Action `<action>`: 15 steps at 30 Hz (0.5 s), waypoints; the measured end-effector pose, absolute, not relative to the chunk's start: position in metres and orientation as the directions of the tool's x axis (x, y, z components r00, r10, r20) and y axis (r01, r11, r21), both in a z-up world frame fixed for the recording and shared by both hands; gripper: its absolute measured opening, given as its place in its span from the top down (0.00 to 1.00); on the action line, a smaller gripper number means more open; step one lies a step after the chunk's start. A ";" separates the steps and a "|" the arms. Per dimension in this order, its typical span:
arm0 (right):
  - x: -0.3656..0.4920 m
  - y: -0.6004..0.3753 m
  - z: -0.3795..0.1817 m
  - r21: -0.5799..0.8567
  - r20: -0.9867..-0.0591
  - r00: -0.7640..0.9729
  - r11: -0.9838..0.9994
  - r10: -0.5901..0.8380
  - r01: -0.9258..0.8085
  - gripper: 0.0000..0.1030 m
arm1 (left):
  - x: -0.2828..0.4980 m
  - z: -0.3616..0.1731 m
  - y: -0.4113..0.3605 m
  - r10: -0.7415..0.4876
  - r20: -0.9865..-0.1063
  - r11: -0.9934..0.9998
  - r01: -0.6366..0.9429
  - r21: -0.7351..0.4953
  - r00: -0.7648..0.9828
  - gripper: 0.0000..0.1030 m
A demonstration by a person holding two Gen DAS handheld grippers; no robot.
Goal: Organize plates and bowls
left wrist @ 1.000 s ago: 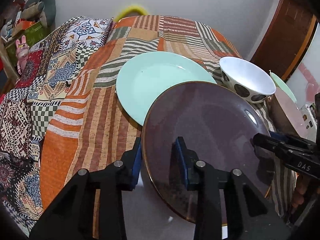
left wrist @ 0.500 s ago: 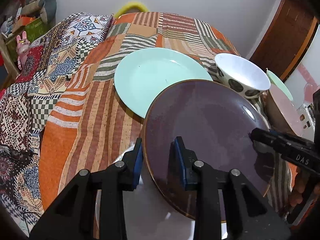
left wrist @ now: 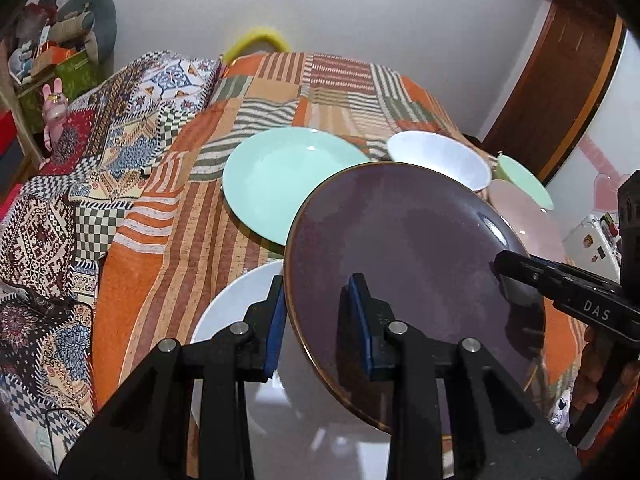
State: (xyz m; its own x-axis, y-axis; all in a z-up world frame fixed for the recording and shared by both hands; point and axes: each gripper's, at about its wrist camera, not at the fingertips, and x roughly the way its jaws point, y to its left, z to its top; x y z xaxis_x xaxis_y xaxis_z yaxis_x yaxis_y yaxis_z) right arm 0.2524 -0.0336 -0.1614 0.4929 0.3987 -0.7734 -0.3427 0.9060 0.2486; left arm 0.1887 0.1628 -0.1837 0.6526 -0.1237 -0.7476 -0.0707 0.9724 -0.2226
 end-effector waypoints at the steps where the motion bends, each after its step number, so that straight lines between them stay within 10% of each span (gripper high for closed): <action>1: 0.250 -0.036 -0.158 0.249 -0.770 0.497 0.906 0.400 -0.343 0.73 | 0.185 -0.180 0.160 -0.124 -0.744 0.973 -0.068 -0.222 0.657 0.70; 15: 0.211 -0.073 -0.136 0.254 -0.742 0.543 0.914 0.394 -0.317 0.73 | 0.145 -0.151 0.114 -0.155 -0.732 0.978 0.001 -0.206 0.663 0.70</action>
